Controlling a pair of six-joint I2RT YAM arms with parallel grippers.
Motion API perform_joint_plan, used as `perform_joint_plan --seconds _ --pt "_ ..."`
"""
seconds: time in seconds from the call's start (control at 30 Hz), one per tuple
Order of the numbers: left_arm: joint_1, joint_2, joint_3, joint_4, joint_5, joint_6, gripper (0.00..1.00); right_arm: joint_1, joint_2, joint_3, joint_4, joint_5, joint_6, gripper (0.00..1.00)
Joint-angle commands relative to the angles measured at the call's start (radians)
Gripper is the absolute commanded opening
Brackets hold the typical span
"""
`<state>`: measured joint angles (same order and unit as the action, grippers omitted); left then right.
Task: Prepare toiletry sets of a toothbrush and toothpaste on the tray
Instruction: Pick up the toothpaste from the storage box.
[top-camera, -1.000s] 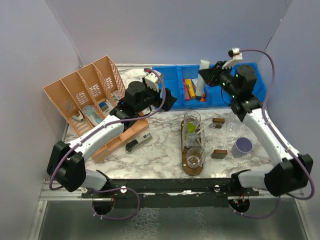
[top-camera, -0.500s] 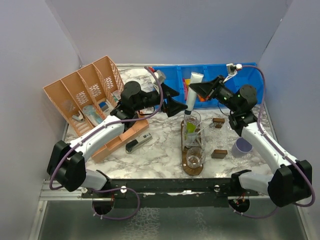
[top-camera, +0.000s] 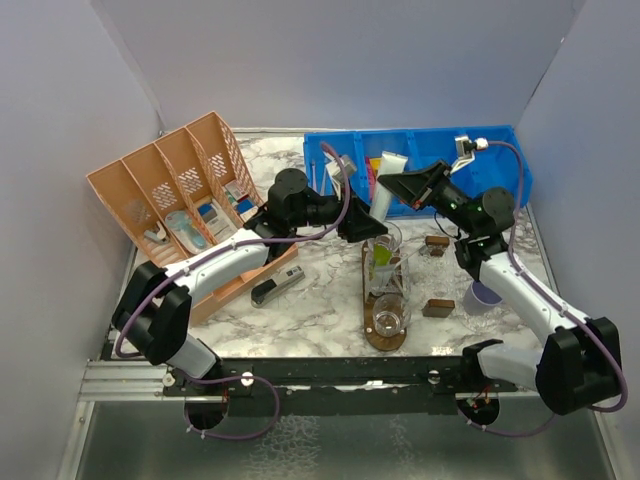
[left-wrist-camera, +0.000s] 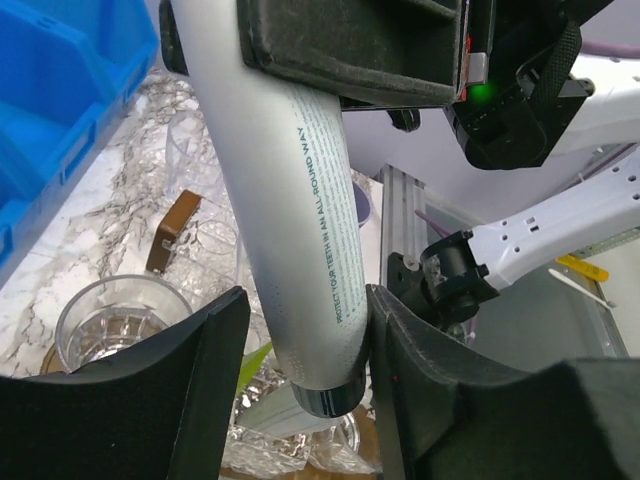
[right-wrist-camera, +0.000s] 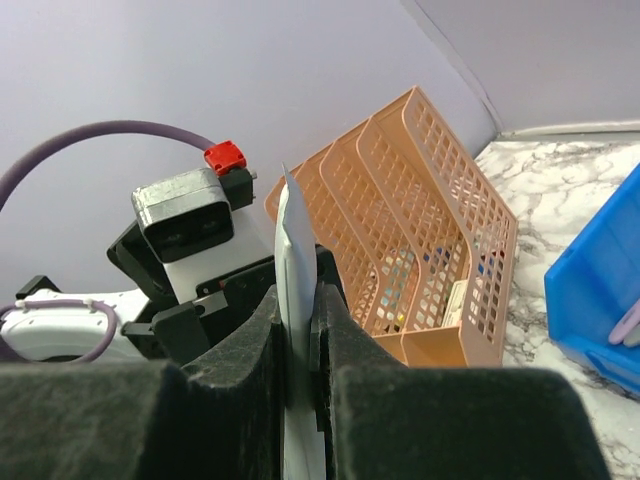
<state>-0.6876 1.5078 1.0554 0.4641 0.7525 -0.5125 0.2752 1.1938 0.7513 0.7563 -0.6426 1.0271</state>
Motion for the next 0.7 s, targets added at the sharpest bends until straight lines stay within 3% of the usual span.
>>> perform_joint_plan --seconds 0.0,0.13,0.3,0.33,0.43,0.5,0.67 --pt "0.002 -0.012 0.026 0.02 0.015 0.009 0.46 0.004 -0.071 0.009 -0.005 -0.016 -0.011 0.01" --pt "0.002 -0.042 0.024 -0.013 -0.025 0.057 0.31 0.004 -0.098 0.012 -0.048 -0.033 -0.035 0.01" --pt "0.002 -0.097 0.028 -0.127 -0.155 0.186 0.24 0.004 -0.121 0.032 -0.189 -0.062 -0.103 0.11" --pt "0.003 -0.101 0.037 -0.152 -0.174 0.208 0.23 0.004 -0.125 0.038 -0.222 -0.07 -0.122 0.14" --pt "0.001 -0.102 0.059 -0.212 -0.214 0.26 0.2 0.004 -0.138 0.053 -0.309 -0.076 -0.175 0.39" --pt "0.001 -0.107 0.058 -0.217 -0.227 0.271 0.19 0.004 -0.143 0.073 -0.378 -0.073 -0.213 0.5" --pt "0.0 -0.1 0.065 -0.223 -0.2 0.282 0.19 0.004 -0.158 0.198 -0.663 -0.026 -0.417 0.67"
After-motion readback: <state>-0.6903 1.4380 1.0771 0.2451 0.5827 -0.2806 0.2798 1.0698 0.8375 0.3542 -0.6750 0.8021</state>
